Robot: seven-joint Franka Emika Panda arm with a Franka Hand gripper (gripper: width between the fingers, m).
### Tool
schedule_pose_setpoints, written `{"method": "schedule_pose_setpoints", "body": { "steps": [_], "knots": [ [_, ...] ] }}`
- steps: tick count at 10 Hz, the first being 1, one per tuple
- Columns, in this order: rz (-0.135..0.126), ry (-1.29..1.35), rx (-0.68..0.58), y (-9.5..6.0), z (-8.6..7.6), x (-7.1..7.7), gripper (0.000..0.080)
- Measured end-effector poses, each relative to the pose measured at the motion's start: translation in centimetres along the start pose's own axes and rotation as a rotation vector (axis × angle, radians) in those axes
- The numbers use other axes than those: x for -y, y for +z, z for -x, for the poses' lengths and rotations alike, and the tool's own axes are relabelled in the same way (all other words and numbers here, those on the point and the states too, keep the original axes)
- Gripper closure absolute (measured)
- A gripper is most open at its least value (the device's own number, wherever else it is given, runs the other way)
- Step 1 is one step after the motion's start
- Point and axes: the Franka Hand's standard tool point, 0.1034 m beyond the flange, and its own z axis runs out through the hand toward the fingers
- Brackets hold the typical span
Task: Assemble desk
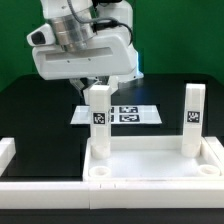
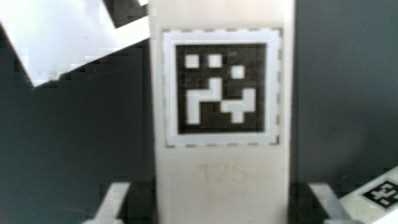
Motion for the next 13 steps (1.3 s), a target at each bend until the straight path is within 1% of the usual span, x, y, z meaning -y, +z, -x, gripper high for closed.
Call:
{"method": "schedule_pose_setpoints", "body": {
  "steps": [2, 3, 4, 5, 6, 7, 8, 9, 10, 11, 12, 13],
  "knots": [
    [-0.001, -0.007, 0.001, 0.1, 0.0, -0.3, 0.0514],
    [-0.019, -0.093, 0.005, 0.6, -0.8, -3.1, 0.0514],
    [-0.014, -0.111, 0.008, 0.4, -1.7, -5.9, 0.0514],
    [0.011, -0.194, -0.020, 0.0, -3.0, -8.1, 0.0514],
    [0.058, -0.278, -0.061, 0.4, -4.3, -10.0, 0.0514],
    [0.068, -0.289, -0.055, 1.3, -4.6, -11.3, 0.0514],
    [0.083, -0.276, -0.051, 2.2, -4.6, -12.3, 0.0514],
    [0.099, -0.263, -0.059, 3.3, -3.9, -12.5, 0.0514],
    [0.104, -0.272, -0.050, 3.9, -3.2, -12.2, 0.0512],
    [0.105, -0.269, -0.055, 3.7, -3.4, -12.4, 0.0512],
    [0.102, -0.266, -0.046, 3.8, -3.3, -12.3, 0.0506],
    [0.085, -0.259, -0.009, 3.8, -3.1, -11.8, 0.0506]
  ]
}}
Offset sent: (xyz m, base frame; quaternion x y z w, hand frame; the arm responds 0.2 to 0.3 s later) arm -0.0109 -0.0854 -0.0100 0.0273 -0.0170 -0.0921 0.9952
